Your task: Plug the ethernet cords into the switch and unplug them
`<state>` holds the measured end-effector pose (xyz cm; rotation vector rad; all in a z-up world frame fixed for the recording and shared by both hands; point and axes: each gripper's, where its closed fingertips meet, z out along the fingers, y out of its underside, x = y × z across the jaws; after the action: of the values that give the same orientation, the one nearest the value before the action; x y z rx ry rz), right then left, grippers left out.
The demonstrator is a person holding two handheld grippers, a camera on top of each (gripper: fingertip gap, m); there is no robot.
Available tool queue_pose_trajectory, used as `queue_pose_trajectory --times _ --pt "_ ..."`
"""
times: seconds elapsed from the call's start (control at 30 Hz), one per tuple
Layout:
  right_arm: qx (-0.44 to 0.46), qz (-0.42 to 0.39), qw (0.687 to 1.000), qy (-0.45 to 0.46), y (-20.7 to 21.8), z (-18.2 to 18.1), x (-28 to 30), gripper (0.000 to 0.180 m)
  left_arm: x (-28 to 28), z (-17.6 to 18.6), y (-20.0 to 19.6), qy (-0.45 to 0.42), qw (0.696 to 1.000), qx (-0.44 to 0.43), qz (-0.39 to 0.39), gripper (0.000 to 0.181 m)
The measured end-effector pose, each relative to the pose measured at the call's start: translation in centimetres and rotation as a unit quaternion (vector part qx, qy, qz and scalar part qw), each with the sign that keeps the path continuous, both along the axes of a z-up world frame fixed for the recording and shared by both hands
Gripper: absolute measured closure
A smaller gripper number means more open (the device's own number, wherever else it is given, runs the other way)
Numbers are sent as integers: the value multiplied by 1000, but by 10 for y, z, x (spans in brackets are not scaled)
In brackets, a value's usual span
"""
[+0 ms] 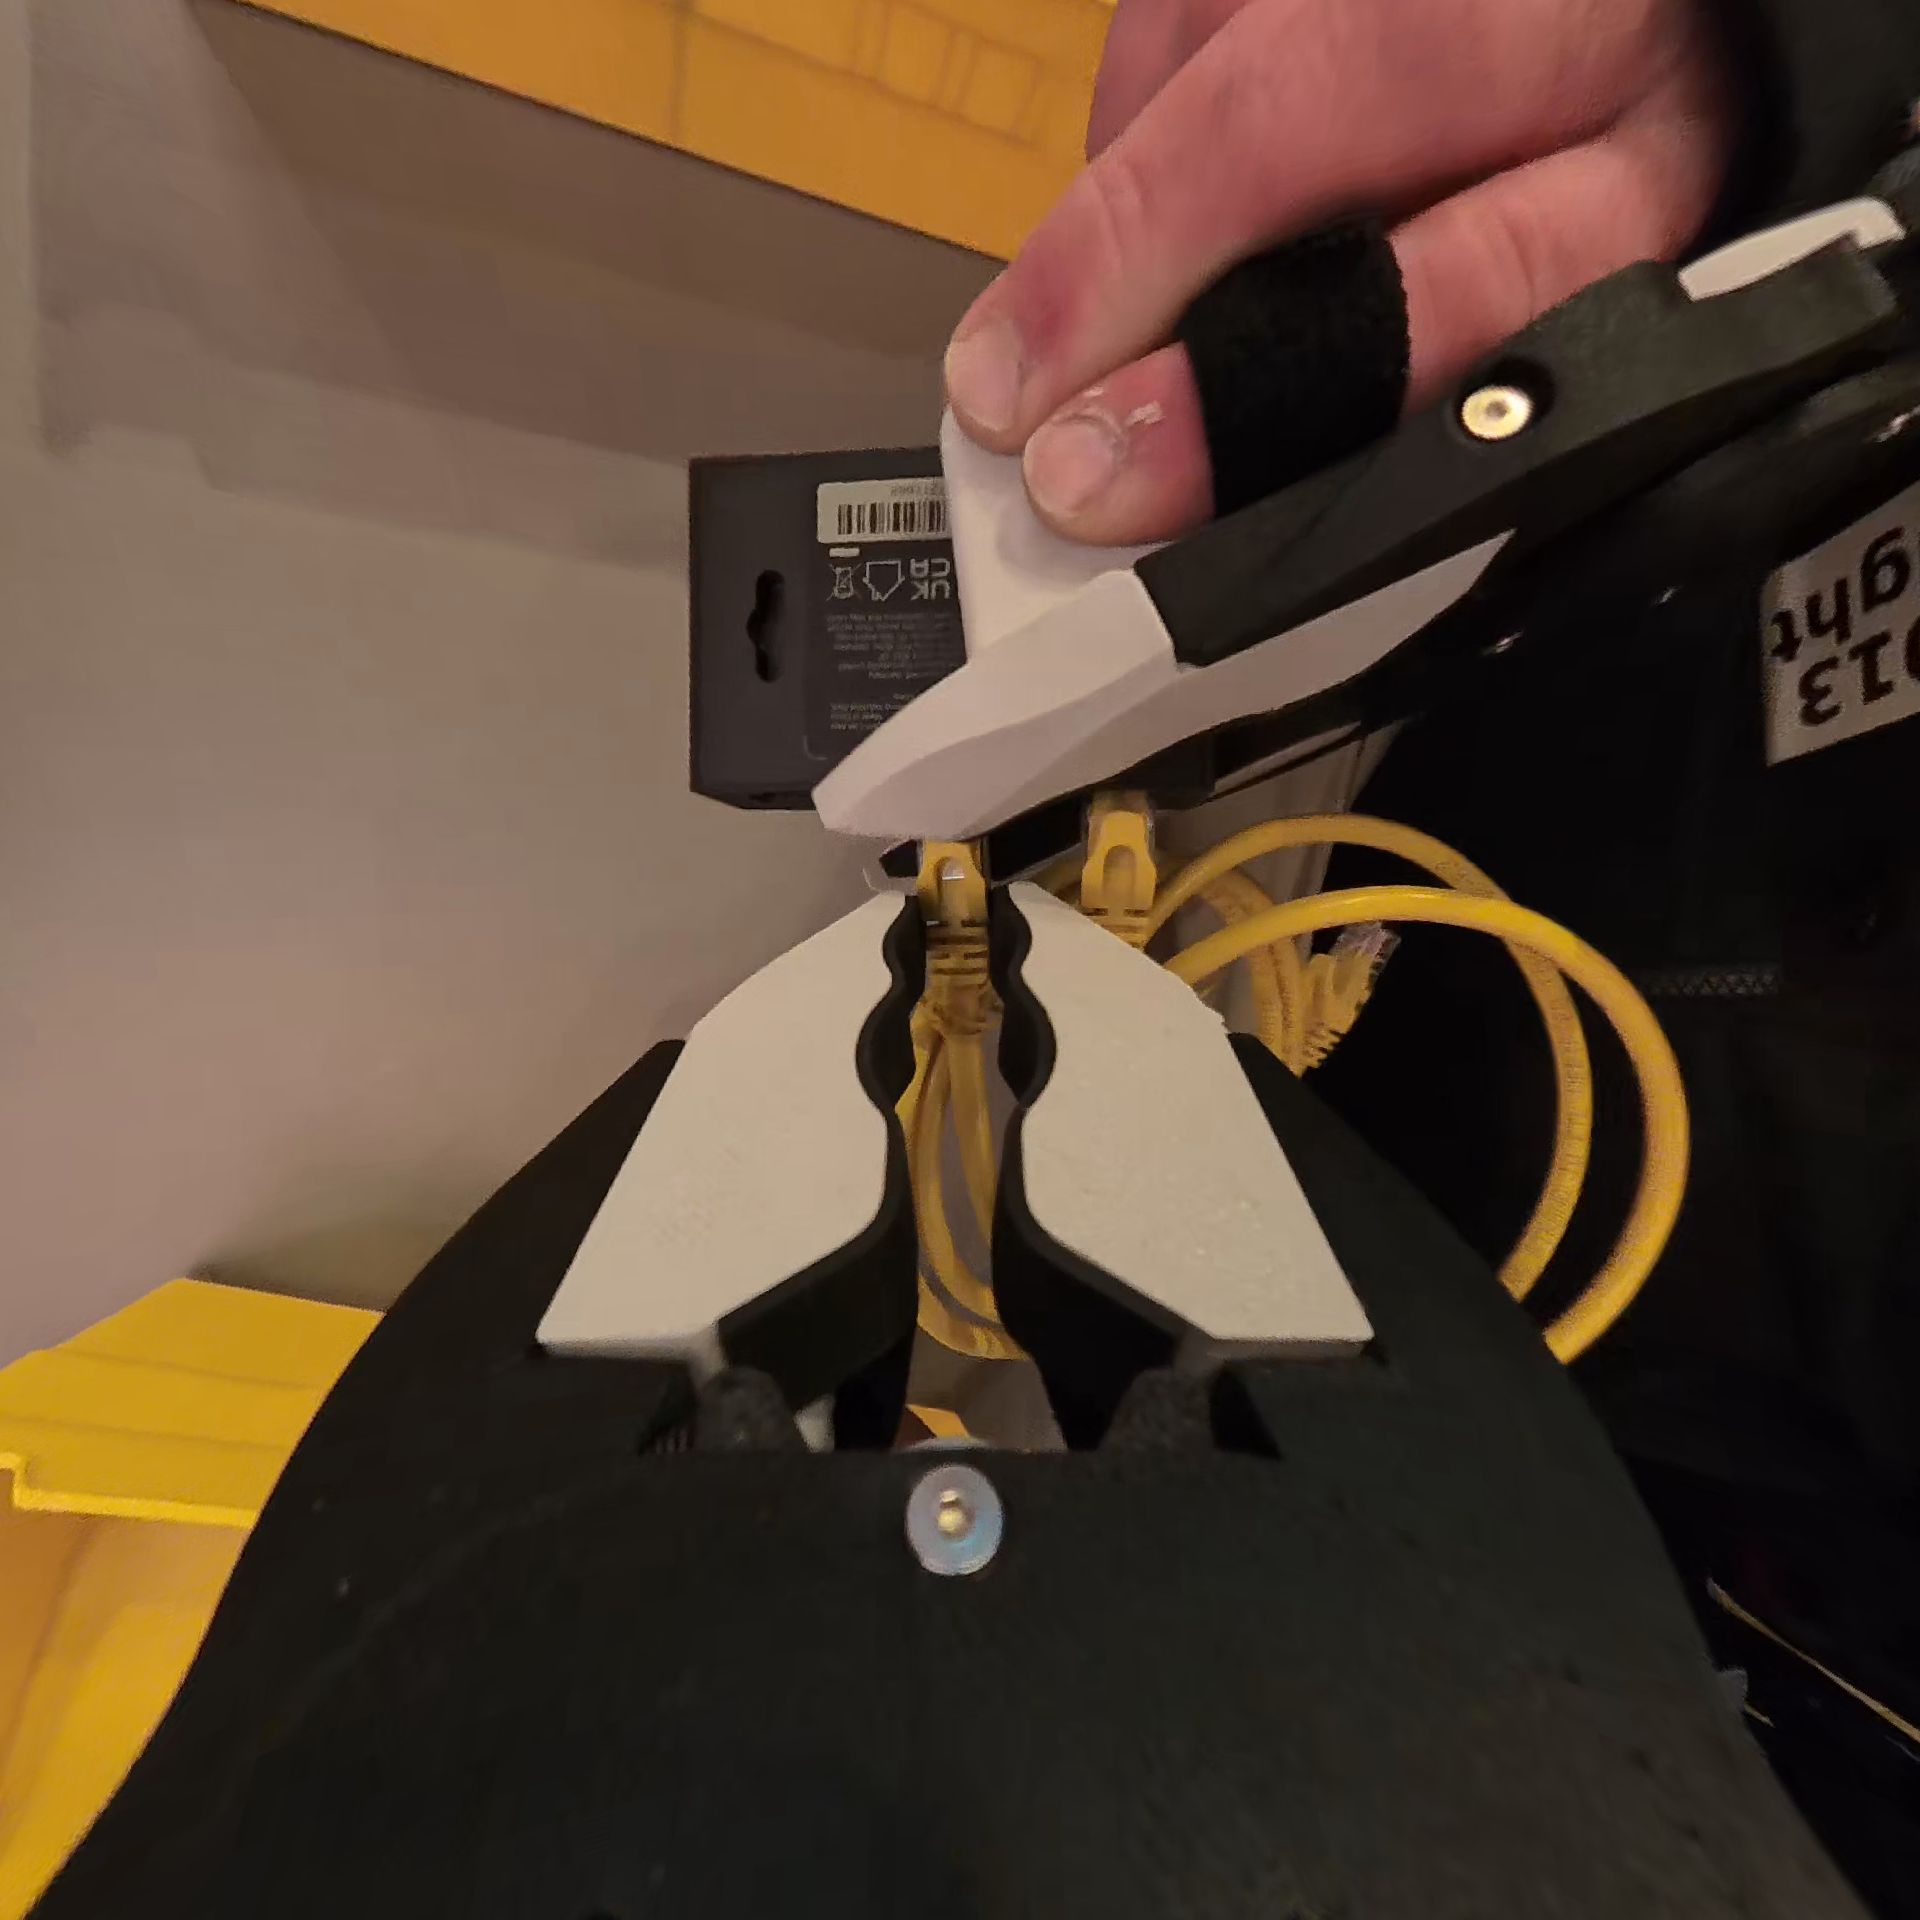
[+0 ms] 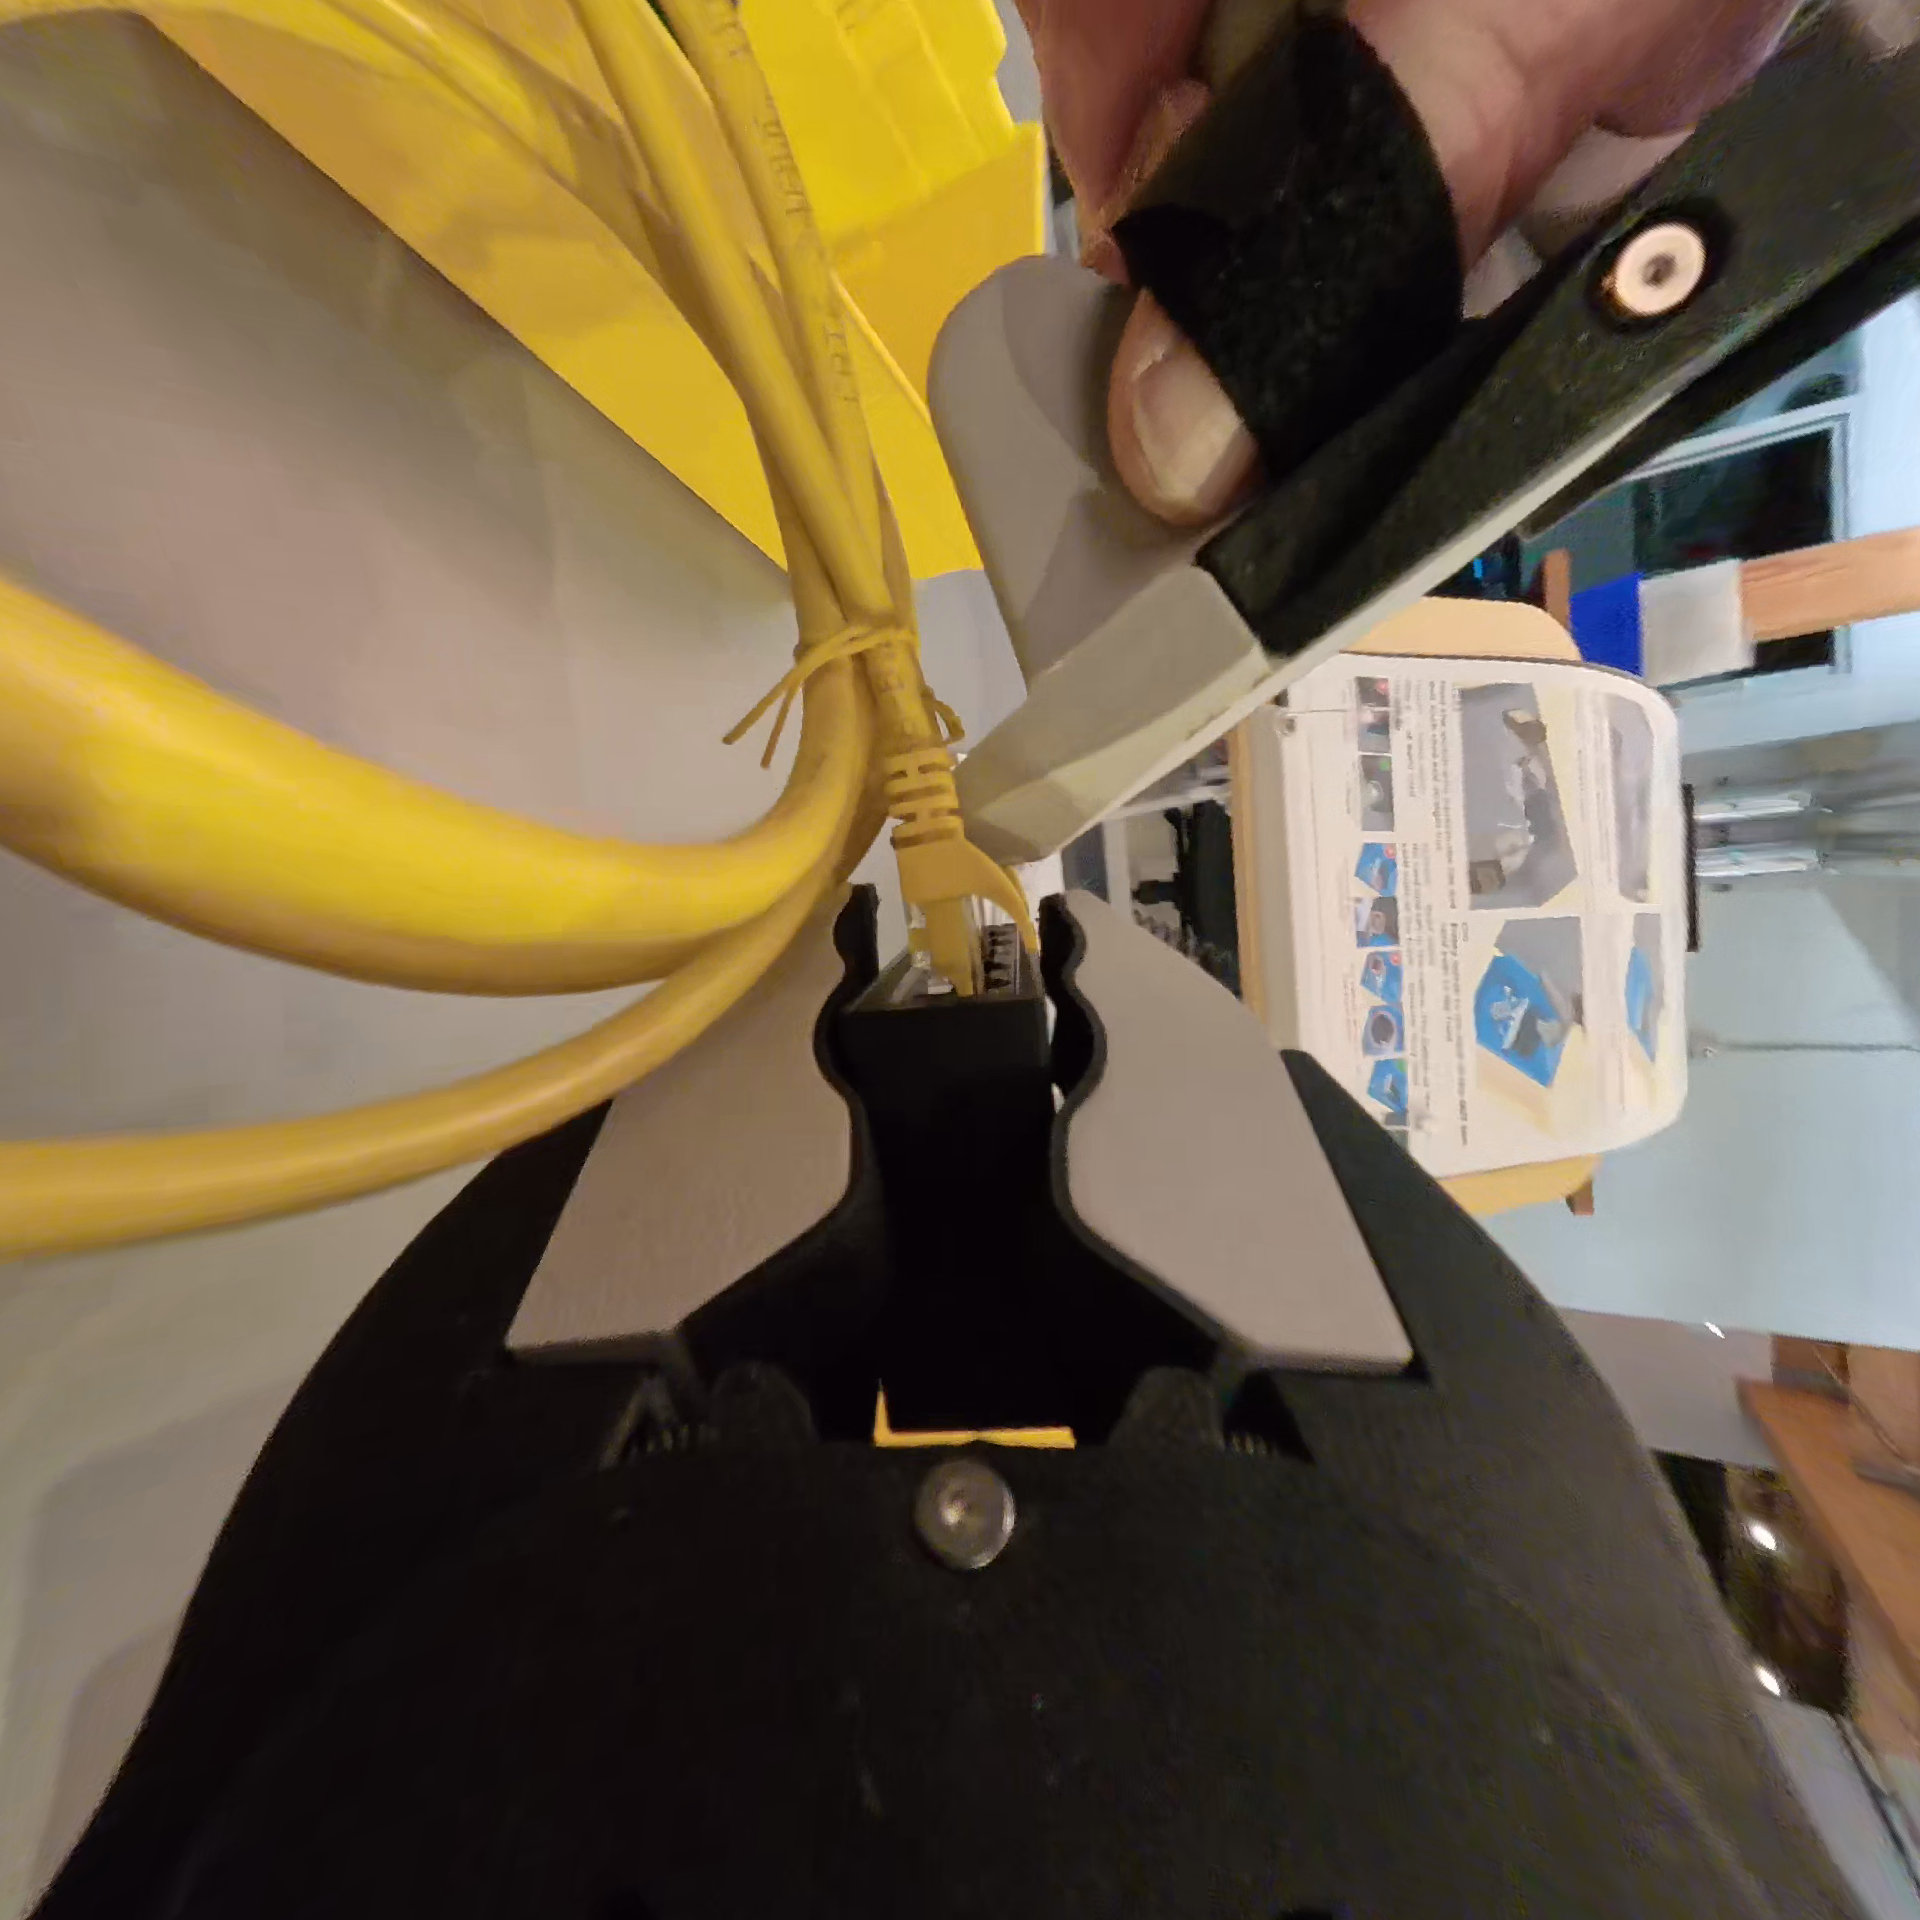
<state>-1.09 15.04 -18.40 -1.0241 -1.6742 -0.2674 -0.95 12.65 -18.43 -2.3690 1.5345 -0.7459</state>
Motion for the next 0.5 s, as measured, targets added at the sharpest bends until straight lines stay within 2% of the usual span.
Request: queue_pose_trajectory --times 0.13,0.23,0.27,0.37,0.5 --pt "2 -39 999 0 6 4 5 145 1 4 2 1 1000 21 9 170" --pt "-4 -66 998 6 13 6 9 135 0 5 3 -2 1000 27 14 169" --pt "-7 -71 997 3 14 6 10 141 0 6 5 -5 999 30 18 169" --pt "-2 -73 997 -7 15 5 11 142 0 8 4 -6 999 26 19 169" --pt "15 -42 999 -16 13 4 14 148 4 8 -1 -20 1000 5 15 169"
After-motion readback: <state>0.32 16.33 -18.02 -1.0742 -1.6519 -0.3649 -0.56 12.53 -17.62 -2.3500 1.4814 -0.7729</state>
